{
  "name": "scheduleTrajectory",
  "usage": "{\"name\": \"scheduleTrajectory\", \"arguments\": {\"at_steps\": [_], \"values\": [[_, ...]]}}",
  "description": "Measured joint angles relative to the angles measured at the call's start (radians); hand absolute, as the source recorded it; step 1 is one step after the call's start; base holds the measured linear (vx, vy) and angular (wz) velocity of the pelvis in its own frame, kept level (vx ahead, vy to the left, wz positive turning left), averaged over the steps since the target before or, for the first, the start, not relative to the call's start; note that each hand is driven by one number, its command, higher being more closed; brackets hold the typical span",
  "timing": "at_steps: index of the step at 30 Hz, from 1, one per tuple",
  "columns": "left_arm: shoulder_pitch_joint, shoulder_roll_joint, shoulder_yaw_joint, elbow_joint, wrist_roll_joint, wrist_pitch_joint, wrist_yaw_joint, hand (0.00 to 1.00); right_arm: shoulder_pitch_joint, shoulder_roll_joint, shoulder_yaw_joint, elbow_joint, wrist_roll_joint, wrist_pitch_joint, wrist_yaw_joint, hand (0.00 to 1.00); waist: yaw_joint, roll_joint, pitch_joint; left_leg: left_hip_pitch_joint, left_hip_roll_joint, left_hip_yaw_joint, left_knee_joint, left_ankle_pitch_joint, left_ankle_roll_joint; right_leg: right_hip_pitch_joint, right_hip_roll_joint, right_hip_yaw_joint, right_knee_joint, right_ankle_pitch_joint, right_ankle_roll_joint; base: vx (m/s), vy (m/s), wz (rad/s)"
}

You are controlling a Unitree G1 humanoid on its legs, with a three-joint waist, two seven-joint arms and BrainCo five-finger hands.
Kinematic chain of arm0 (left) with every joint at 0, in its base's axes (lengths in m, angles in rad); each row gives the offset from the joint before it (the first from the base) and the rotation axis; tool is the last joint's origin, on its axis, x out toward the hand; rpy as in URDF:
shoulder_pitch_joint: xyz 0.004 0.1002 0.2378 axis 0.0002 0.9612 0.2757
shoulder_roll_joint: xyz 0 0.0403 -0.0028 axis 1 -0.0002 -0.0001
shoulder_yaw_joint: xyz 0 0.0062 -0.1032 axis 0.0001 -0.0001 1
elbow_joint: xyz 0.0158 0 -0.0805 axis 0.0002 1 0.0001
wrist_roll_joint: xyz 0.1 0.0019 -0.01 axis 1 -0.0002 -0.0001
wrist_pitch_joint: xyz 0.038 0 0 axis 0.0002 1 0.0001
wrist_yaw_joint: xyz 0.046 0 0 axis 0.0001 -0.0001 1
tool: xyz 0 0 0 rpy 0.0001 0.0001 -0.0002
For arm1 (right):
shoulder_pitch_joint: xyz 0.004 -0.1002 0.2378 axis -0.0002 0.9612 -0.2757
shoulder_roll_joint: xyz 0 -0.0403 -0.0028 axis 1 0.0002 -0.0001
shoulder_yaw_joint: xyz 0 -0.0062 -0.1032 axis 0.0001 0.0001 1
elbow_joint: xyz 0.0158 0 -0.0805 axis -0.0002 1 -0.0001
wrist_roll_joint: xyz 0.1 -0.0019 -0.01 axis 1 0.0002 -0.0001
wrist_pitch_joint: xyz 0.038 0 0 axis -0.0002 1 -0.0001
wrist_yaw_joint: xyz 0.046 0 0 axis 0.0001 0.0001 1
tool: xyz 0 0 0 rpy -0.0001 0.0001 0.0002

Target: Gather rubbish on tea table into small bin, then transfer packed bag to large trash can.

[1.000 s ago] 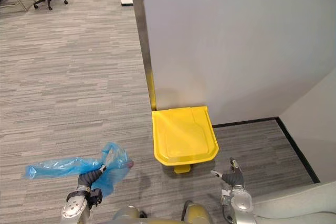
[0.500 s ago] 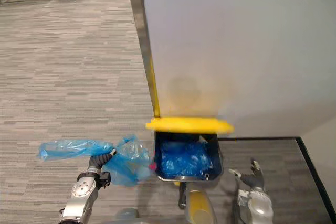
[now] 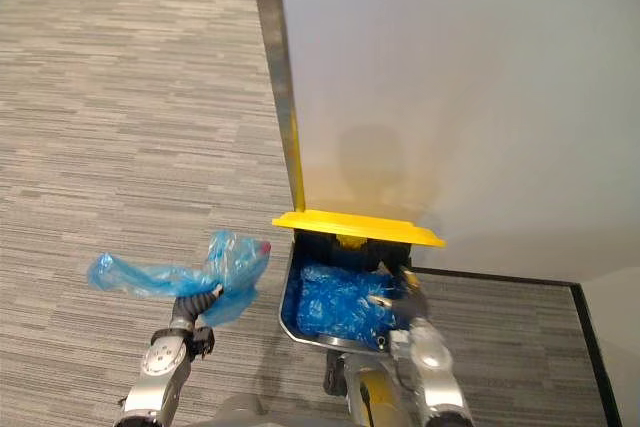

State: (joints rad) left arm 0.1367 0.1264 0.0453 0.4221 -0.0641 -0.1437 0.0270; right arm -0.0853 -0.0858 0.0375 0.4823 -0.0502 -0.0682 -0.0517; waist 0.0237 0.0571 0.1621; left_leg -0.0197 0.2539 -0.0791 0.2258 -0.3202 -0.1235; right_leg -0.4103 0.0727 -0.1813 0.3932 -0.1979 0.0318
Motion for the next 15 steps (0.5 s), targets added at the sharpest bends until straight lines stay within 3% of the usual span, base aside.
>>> {"name": "scheduleTrajectory", "arguments": {"at_steps": [2,6,9,12,15], "values": [[0.009,0.0,-0.004,0.021,-0.001,0.0,0.003,1.0,-0.095,-0.012,0.012,0.036,0.0,0.0,-0.007,0.0,0.022,0.002,0.002,-0.009,-0.023,-0.017,-0.022,0.007,0.012,-0.013,-0.002,0.019,-0.029,0.034,-0.009,-0.08,0.04,-0.06],[0.016,0.006,-0.016,0.021,-0.007,-0.012,0.003,1.0,-0.333,-0.146,0.019,0.121,0.001,-0.001,-0.014,0.0,0.024,0.013,0.016,-0.071,-0.026,-0.059,-0.033,0.077,-0.03,-0.034,-0.002,-0.005,-0.088,0.076,-0.033,-0.01,0.024,0.13],[0.007,0.015,-0.017,0.014,-0.033,-0.039,0.003,1.0,-0.463,-0.257,0.022,0.185,0.005,0.001,-0.016,0.0,0.027,0.014,0.026,-0.09,-0.028,-0.058,-0.036,0.09,-0.043,-0.033,-0.004,-0.011,-0.126,0.104,-0.052,0.01,0.039,0.06],[-0.013,0.04,-0.027,-0.023,-0.063,-0.043,0.003,1.0,-0.506,-0.329,0.051,0.216,0.018,0.006,-0.016,0.0,0.044,0.011,0.044,-0.106,-0.031,-0.057,-0.032,0.094,-0.052,-0.03,-0.006,-0.011,-0.157,0.13,-0.055,-0.03,0.065,0.0],[-0.008,0.056,-0.045,-0.097,-0.095,-0.065,-0.001,1.0,-0.519,-0.341,0.058,0.216,0.051,0.006,-0.016,0.0,0.043,0.011,0.066,-0.107,-0.035,-0.057,-0.019,0.094,-0.052,-0.014,-0.007,-0.011,-0.178,0.14,-0.049,-0.02,0.054,0.02]]}}
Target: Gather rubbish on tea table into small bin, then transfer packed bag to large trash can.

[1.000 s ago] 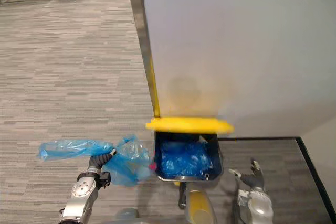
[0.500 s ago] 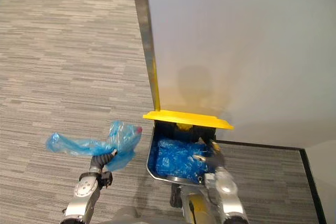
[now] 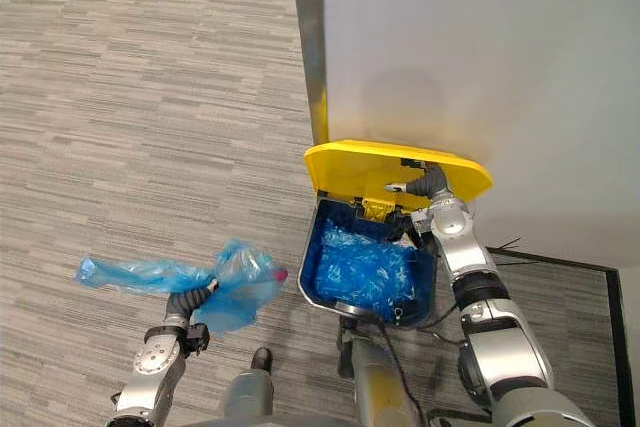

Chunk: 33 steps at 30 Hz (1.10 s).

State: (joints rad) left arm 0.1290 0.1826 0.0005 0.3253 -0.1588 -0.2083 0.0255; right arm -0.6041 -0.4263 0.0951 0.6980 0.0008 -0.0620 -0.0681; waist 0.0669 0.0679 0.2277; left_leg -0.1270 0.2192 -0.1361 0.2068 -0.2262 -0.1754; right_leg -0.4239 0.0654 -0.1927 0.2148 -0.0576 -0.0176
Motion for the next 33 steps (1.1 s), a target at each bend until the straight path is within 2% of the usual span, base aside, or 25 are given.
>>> {"name": "scheduleTrajectory", "arguments": {"at_steps": [3,7,11,12,15,17,20,23,25,29,33], "values": [[0.001,0.001,-0.033,-0.083,-0.044,-0.015,-0.007,1.0,-0.02,-0.029,0.03,0.0,0.004,0.001,0.002,0.0,-0.002,0.0,0.025,0.002,-0.007,-0.001,0.009,0.0,0.0,0.017,-0.005,0.0,-0.02,0.01,0.01,-0.04,0.046,0.04],[0.008,0.021,-0.134,-0.226,-0.155,-0.028,-0.069,1.0,-0.024,-0.055,0.042,-0.002,0.016,0.001,0.007,0.0,-0.002,0.0,0.041,-0.001,-0.022,-0.001,0.02,-0.002,0.004,0.025,-0.016,0.003,-0.026,0.02,0.024,-0.04,0.039,0.02],[0.002,0.051,-0.21,-0.333,-0.243,-0.038,-0.12,1.0,-0.032,-0.058,0.068,-0.001,0.037,0.001,0.009,0.0,-0.015,0.001,0.05,0.002,-0.028,-0.004,0.034,-0.009,0.014,0.036,-0.021,0.002,-0.027,0.02,0.025,-0.01,0.008,0.03],[-0.007,0.067,-0.246,-0.357,-0.263,-0.039,-0.133,1.0,-0.047,-0.058,0.092,-0.001,0.038,0.001,0.017,0.0,-0.027,0.002,0.051,0.0,-0.031,-0.004,0.037,-0.01,0.017,0.037,-0.026,0.003,-0.026,0.021,0.026,0.01,0.037,0.01],[-0.136,0.079,-0.352,-0.363,-0.284,-0.039,-0.136,1.0,-0.089,-0.076,0.114,-0.001,0.038,0.001,0.026,0.0,-0.035,0.008,0.079,0.0,-0.045,-0.006,0.044,-0.01,0.017,0.036,-0.035,0.006,-0.017,0.023,0.029,-0.01,0.022,0.03],[-0.24,0.078,-0.403,-0.363,-0.283,-0.039,-0.133,1.0,-0.126,-0.088,0.128,-0.001,0.037,0.001,0.027,0.0,-0.053,0.008,0.107,-0.004,-0.055,-0.008,0.052,-0.01,0.018,0.032,-0.048,0.006,-0.006,0.023,0.029,-0.04,0.018,0.06],[-0.39,0.068,-0.476,-0.347,-0.268,-0.043,-0.124,1.0,-0.149,-0.097,0.14,-0.016,0.036,0.001,0.027,0.0,-0.08,0.008,0.112,-0.032,-0.067,-0.01,0.058,-0.007,0.021,0.004,-0.061,0.009,0.006,0.024,0.034,-0.02,0.016,0.04],[-0.531,0.024,-0.515,-0.217,-0.217,-0.053,-0.09,1.0,-0.178,-0.108,0.143,-0.021,0.036,0.001,0.027,0.0,-0.108,0.007,0.141,-0.039,-0.07,-0.007,0.073,-0.007,0.021,-0.002,-0.068,0.01,0.019,0.02,0.039,0.0,0.0,0.0],[-0.601,-0.003,-0.541,-0.114,-0.186,-0.051,-0.078,1.0,-0.189,-0.137,0.151,-0.059,0.035,0.001,0.027,0.0,-0.115,0.007,0.164,-0.051,-0.078,-0.003,0.077,-0.008,0.021,-0.017,-0.071,0.017,0.028,0.02,0.04,-0.01,0.001,-0.04],[-0.706,-0.038,-0.601,0.108,-0.143,-0.028,-0.064,1.0,-0.268,-0.141,0.159,-0.08,0.035,0.001,0.025,0.0,-0.155,0.005,0.229,-0.075,-0.083,0.014,0.093,-0.009,0.023,-0.044,-0.078,0.034,0.03,0.026,0.049,-0.01,0.022,-0.1],[-0.788,-0.089,-0.6,0.297,-0.043,0.006,-0.033,1.0,-0.373,-0.14,0.193,-0.08,0.025,0.001,0.011,0.0,-0.167,0.002,0.26,-0.123,-0.086,0.06,0.121,-0.014,0.031,-0.097,-0.073,0.066,0.03,0.039,0.06,0.0,0.01,-0.27]]}}
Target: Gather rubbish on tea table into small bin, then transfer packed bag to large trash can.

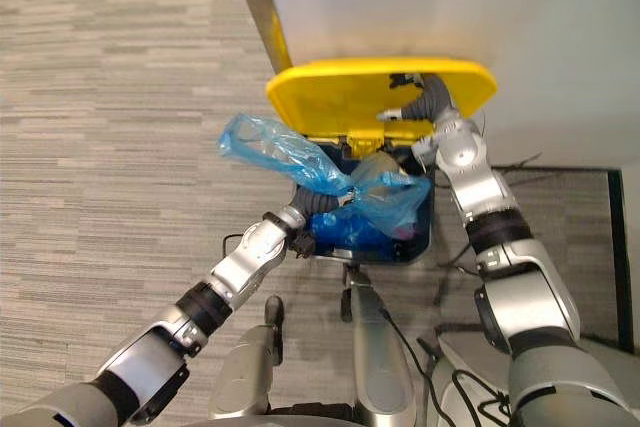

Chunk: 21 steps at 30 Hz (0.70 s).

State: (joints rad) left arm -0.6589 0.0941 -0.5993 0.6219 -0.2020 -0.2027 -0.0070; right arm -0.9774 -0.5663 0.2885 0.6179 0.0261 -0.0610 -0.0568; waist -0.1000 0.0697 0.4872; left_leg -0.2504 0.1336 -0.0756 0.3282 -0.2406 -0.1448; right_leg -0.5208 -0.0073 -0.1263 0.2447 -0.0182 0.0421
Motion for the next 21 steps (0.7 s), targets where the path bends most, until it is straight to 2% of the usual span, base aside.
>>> {"name": "scheduleTrajectory", "arguments": {"at_steps": [2,3,5,8,13,16,21], "values": [[-0.033,-0.026,0.002,0.093,0.067,0.007,0.015,1.0,-0.021,0.003,0.003,-0.009,-0.001,0.0,-0.012,0.0,-0.001,0.0,0.006,-0.03,0.0,0.021,0.021,-0.01,0.008,-0.034,0.004,0.016,0.007,0.004,-0.001,0.03,0.014,-0.23],[-0.044,-0.036,0.004,0.127,0.095,0.011,0.019,0.0,-0.023,0.003,0.003,-0.022,-0.002,-0.001,-0.022,0.0,-0.001,0.0,0.006,-0.049,0.001,0.033,0.033,-0.016,0.008,-0.053,0.004,0.021,0.011,0.006,-0.004,0.03,0.018,-0.17],[-0.065,-0.046,0.018,0.185,0.154,0.024,0.03,0.0,-0.027,0.005,0.003,-0.068,-0.002,-0.002,-0.045,0.0,-0.002,0.0,0.012,-0.083,0.002,0.057,0.06,-0.027,0.011,-0.081,0.005,0.031,0.013,0.013,-0.013,0.02,0.021,-0.18],[-0.078,-0.059,0.097,0.248,0.24,0.044,0.041,0.0,-0.027,0.014,0.004,-0.174,-0.002,-0.005,-0.068,0.0,-0.001,-0.002,0.019,-0.148,0.006,0.086,0.117,-0.058,0.018,-0.143,0.007,0.049,0.036,0.015,-0.013,0.01,0.032,-0.19],[-0.08,-0.079,0.301,0.27,0.358,0.09,0.12,0.0,0.045,0.077,0.004,-0.336,-0.013,-0.006,-0.075,0.0,0.004,-0.005,0.022,-0.195,0.026,0.123,0.181,-0.086,0.026,-0.175,0.007,0.059,0.056,0.02,-0.016,0.03,0.031,-0.07],[-0.08,-0.077,0.35,0.269,0.404,0.107,0.128,0.0,0.085,0.115,0.005,-0.401,-0.03,-0.008,-0.075,0.0,0.019,-0.005,0.022,-0.196,0.026,0.136,0.189,-0.093,0.034,-0.178,0.006,0.068,0.065,0.019,-0.016,0.04,0.038,-0.03],[-0.074,-0.072,0.358,0.237,0.445,0.117,0.116,0.0,0.114,0.135,0.002,-0.427,-0.037,-0.012,-0.074,0.0,0.033,-0.007,0.021,-0.191,0.026,0.159,0.203,-0.107,0.043,-0.181,0.006,0.082,0.076,0.019,-0.016,0.05,0.039,-0.1]]}}
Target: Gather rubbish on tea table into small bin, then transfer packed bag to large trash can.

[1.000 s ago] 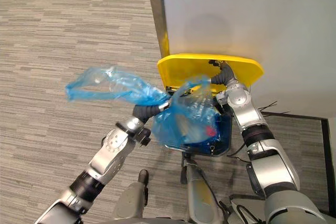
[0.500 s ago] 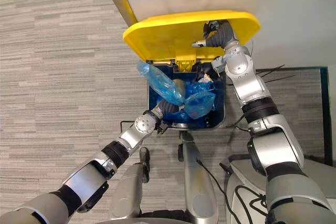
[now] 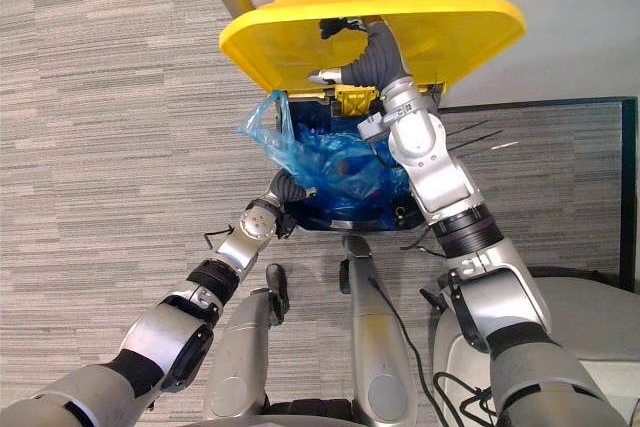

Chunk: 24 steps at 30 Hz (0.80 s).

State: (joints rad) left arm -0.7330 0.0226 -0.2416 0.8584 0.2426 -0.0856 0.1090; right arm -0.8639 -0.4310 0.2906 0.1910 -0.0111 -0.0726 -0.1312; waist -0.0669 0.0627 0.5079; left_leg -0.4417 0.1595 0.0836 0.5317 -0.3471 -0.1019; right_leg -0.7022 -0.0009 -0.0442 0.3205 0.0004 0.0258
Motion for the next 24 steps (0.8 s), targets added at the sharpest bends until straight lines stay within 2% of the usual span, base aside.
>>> {"name": "scheduleTrajectory", "arguments": {"at_steps": [4,7,12,16,18,20,21,22,23,24], "values": [[0.021,0.025,-0.004,-0.073,0.005,0.0,-0.005,0.0,0.047,0.026,-0.001,-0.023,-0.012,0.0,0.005,0.0,0.004,-0.007,-0.003,0.026,-0.003,0.016,-0.002,-0.005,0.006,0.013,0.0,0.014,0.009,0.0,0.0,0.05,0.035,-0.09],[0.093,0.044,-0.03,-0.168,-0.007,-0.003,-0.019,0.0,0.14,0.042,-0.009,-0.022,-0.025,0.0,0.009,0.0,0.012,-0.007,-0.004,0.097,-0.004,0.013,-0.029,-0.003,0.004,0.074,-0.001,0.008,0.009,-0.011,-0.002,0.04,0.022,0.01],[0.261,0.108,-0.047,-0.286,-0.056,-0.042,-0.027,0.0,0.324,0.042,-0.073,-0.016,-0.041,0.0,0.033,0.0,0.021,-0.023,-0.016,0.208,-0.021,-0.047,-0.088,0.03,-0.014,0.193,-0.026,-0.048,0.009,-0.037,-0.002,0.02,-0.005,0.36],[0.474,0.191,0.056,-0.332,-0.175,-0.072,-0.055,0.0,0.48,0.056,-0.142,-0.008,-0.07,-0.013,0.05,0.0,0.031,-0.049,-0.068,0.301,-0.029,-0.076,-0.128,0.052,-0.013,0.287,-0.043,-0.078,0.007,-0.051,0.011,-0.03,-0.01,0.27],[0.595,0.218,0.131,-0.349,-0.238,-0.082,-0.066,0.0,0.563,0.077,-0.167,-0.006,-0.078,-0.034,0.067,0.0,0.031,-0.065,-0.103,0.344,-0.041,-0.075,-0.15,0.061,-0.005,0.322,-0.054,-0.079,0.004,-0.054,0.015,-0.07,0.013,0.04],[0.729,0.228,0.225,-0.356,-0.326,-0.088,-0.086,0.0,0.667,0.089,-0.178,-0.002,-0.08,-0.049,0.09,0.0,0.056,-0.084,-0.134,0.398,-0.055,-0.045,-0.172,0.065,0.003,0.349,-0.057,-0.059,0.003,-0.05,0.022,-0.11,0.038,-0.28],[0.796,0.229,0.271,-0.358,-0.361,-0.088,-0.09,0.0,0.742,0.1,-0.189,-0.001,-0.085,-0.054,0.101,0.0,0.062,-0.095,-0.155,0.399,-0.064,-0.032,-0.161,0.072,0.014,0.351,-0.067,-0.046,0.001,-0.034,0.04,-0.16,0.001,-0.32],[0.854,0.226,0.31,-0.362,-0.396,-0.087,-0.095,0.0,0.806,0.117,-0.213,-0.001,-0.103,-0.055,0.119,0.0,0.063,-0.091,-0.181,0.388,-0.047,-0.021,-0.17,0.089,0.035,0.348,-0.069,-0.038,-0.022,-0.008,0.087,-0.16,-0.033,-0.17],[0.88,0.222,0.329,-0.367,-0.408,-0.087,-0.103,0.0,0.834,0.121,-0.217,-0.001,-0.11,-0.055,0.127,0.0,0.06,-0.087,-0.183,0.388,-0.04,-0.015,-0.176,0.096,0.035,0.333,-0.073,-0.047,0.043,-0.019,0.062,-0.17,-0.064,-0.07],[0.924,0.214,0.365,-0.381,-0.41,-0.085,-0.111,0.0,0.893,0.125,-0.223,0.002,-0.118,-0.055,0.145,0.0,0.053,-0.085,-0.183,0.402,-0.033,-0.019,-0.198,0.119,0.034,0.312,-0.093,-0.064,0.245,-0.064,-0.006,-0.15,-0.055,0.06]]}}
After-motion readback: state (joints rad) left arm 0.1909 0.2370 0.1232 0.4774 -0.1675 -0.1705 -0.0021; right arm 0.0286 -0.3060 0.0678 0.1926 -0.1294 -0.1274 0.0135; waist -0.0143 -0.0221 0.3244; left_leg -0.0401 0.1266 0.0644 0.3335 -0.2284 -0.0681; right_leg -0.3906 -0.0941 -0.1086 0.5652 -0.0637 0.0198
